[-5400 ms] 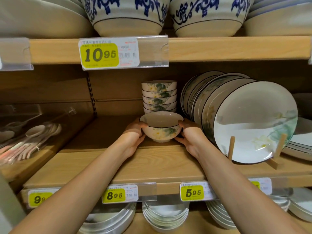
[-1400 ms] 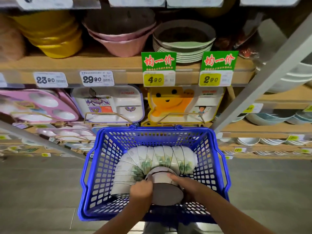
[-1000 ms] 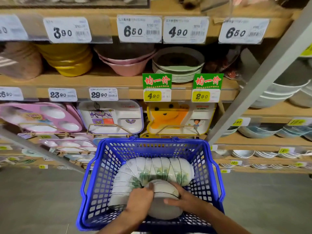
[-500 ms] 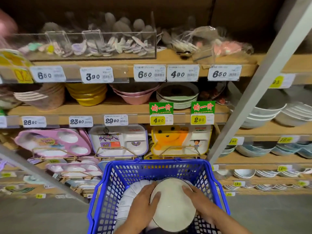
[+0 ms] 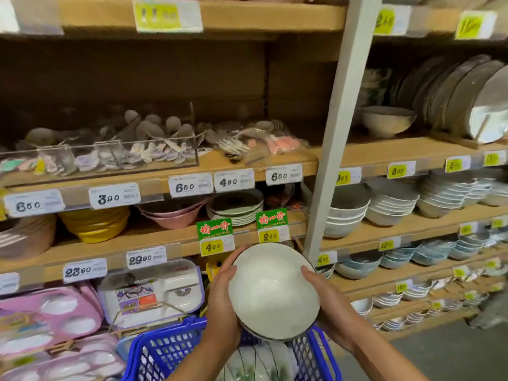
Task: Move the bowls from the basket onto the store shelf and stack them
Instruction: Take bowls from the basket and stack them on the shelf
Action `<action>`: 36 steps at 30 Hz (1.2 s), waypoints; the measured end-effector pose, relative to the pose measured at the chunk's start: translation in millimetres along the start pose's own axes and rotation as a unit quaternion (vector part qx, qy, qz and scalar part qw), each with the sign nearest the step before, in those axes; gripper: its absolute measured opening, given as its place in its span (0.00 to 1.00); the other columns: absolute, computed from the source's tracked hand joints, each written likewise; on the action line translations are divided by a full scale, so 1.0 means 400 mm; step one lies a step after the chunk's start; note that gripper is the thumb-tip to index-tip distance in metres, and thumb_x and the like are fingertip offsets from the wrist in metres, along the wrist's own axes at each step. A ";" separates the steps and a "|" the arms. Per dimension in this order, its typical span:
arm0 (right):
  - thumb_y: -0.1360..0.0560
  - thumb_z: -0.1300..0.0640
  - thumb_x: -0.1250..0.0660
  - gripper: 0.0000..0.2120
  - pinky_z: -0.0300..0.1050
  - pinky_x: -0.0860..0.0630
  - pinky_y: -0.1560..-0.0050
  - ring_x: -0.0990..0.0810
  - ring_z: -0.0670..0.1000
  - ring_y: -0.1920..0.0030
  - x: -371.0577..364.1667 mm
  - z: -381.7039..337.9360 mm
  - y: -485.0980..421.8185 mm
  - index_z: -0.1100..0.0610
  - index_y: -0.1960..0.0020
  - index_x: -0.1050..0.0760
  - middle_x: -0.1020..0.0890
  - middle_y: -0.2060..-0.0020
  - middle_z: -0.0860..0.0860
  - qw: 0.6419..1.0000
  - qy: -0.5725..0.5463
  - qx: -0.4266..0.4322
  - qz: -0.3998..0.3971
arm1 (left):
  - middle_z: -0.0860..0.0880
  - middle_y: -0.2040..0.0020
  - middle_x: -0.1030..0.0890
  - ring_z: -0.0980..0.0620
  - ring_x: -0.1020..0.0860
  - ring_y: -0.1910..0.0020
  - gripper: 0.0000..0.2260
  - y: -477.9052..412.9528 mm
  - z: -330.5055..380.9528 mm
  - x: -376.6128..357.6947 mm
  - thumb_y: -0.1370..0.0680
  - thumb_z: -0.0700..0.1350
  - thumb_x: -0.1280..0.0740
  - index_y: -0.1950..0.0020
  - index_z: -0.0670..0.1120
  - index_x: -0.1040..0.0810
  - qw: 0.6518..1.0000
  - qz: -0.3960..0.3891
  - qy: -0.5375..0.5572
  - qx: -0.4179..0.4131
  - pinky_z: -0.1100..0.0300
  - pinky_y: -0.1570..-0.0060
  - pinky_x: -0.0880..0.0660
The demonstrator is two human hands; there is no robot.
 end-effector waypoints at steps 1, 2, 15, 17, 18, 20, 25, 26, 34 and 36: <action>0.25 0.48 0.38 0.17 0.51 0.21 0.47 0.18 0.55 0.44 0.007 -0.049 0.015 0.48 0.38 0.24 0.16 0.44 0.52 0.999 -0.032 0.040 0.006 | 0.46 0.42 0.17 0.41 0.19 0.43 0.14 0.005 0.011 -0.037 0.26 0.50 0.38 0.44 0.53 0.17 1.000 0.002 0.018 0.004 0.39 0.43 0.24; 0.25 0.50 0.39 0.16 0.53 0.21 0.47 0.18 0.55 0.44 0.021 -0.096 0.031 0.47 0.39 0.22 0.17 0.44 0.51 0.995 -0.061 0.079 0.018 | 0.45 0.43 0.17 0.41 0.19 0.45 0.14 0.009 0.018 -0.074 0.24 0.50 0.40 0.45 0.52 0.17 0.999 0.007 0.031 0.007 0.40 0.45 0.23; 0.23 0.52 0.41 0.16 0.45 0.21 0.66 0.15 0.56 0.57 0.414 -0.464 0.193 0.57 0.41 0.21 0.14 0.54 0.56 0.960 -0.200 0.183 0.070 | 0.43 0.58 0.15 0.45 0.18 0.60 0.20 0.058 0.052 -0.632 0.23 0.52 0.46 0.57 0.43 0.17 0.996 0.004 0.086 -0.020 0.55 0.61 0.26; 0.23 0.52 0.42 0.18 0.49 0.21 0.59 0.16 0.59 0.52 0.482 -0.517 0.208 0.57 0.41 0.21 0.15 0.51 0.57 0.959 -0.190 0.195 0.078 | 0.45 0.61 0.15 0.48 0.18 0.66 0.19 0.061 0.051 -0.717 0.24 0.51 0.46 0.61 0.45 0.18 0.995 0.001 0.084 -0.044 0.57 0.66 0.26; 0.24 0.53 0.43 0.18 0.50 0.21 0.55 0.16 0.60 0.50 0.515 -0.542 0.214 0.57 0.41 0.20 0.15 0.50 0.57 0.959 -0.187 0.198 0.083 | 0.46 0.61 0.16 0.49 0.18 0.66 0.19 0.063 0.052 -0.758 0.24 0.51 0.46 0.62 0.46 0.18 0.994 -0.003 0.089 -0.057 0.59 0.68 0.25; 0.25 0.53 0.43 0.19 0.54 0.23 0.49 0.17 0.61 0.48 0.569 -0.587 0.220 0.59 0.42 0.20 0.15 0.49 0.58 0.959 -0.185 0.198 0.086 | 0.47 0.62 0.15 0.51 0.17 0.67 0.22 0.064 0.056 -0.832 0.23 0.50 0.47 0.67 0.49 0.16 0.993 -0.013 0.089 -0.083 0.63 0.73 0.24; 0.24 0.56 0.42 0.15 0.49 0.22 0.58 0.16 0.58 0.58 0.666 -0.686 0.197 0.59 0.48 0.19 0.15 0.57 0.56 0.960 -0.193 0.189 0.074 | 0.49 0.65 0.15 0.53 0.17 0.69 0.22 0.042 0.061 -0.976 0.22 0.51 0.46 0.66 0.51 0.16 0.995 -0.021 0.033 -0.095 0.64 0.76 0.24; 0.24 0.56 0.42 0.14 0.47 0.22 0.61 0.16 0.57 0.60 0.682 -0.701 0.187 0.58 0.50 0.19 0.14 0.58 0.55 0.959 -0.198 0.188 0.073 | 0.49 0.64 0.15 0.53 0.17 0.68 0.20 0.027 0.061 -0.993 0.22 0.51 0.45 0.64 0.50 0.17 0.995 -0.016 0.019 -0.097 0.63 0.75 0.24; 0.25 0.55 0.42 0.13 0.43 0.21 0.68 0.16 0.53 0.66 0.776 -0.791 0.057 0.56 0.53 0.19 0.14 0.62 0.53 0.961 -0.188 0.185 0.080 | 0.51 0.64 0.15 0.49 0.18 0.60 0.14 -0.147 0.035 -1.103 0.23 0.51 0.41 0.62 0.51 0.18 0.996 -0.019 -0.029 -0.076 0.57 0.63 0.25; 0.24 0.54 0.42 0.13 0.43 0.21 0.67 0.16 0.54 0.62 0.800 -0.810 0.012 0.56 0.52 0.20 0.14 0.63 0.53 0.962 -0.186 0.177 0.094 | 0.52 0.67 0.16 0.51 0.19 0.61 0.18 -0.205 0.020 -1.124 0.23 0.50 0.42 0.70 0.52 0.18 0.997 -0.026 -0.038 -0.067 0.56 0.62 0.27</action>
Point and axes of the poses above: each hand's wrist, its own y-axis away from the middle knuckle, its own x-axis out of the back of the hand, z = x × y, the point moved 10 cm from there along -y, towards the middle knuckle
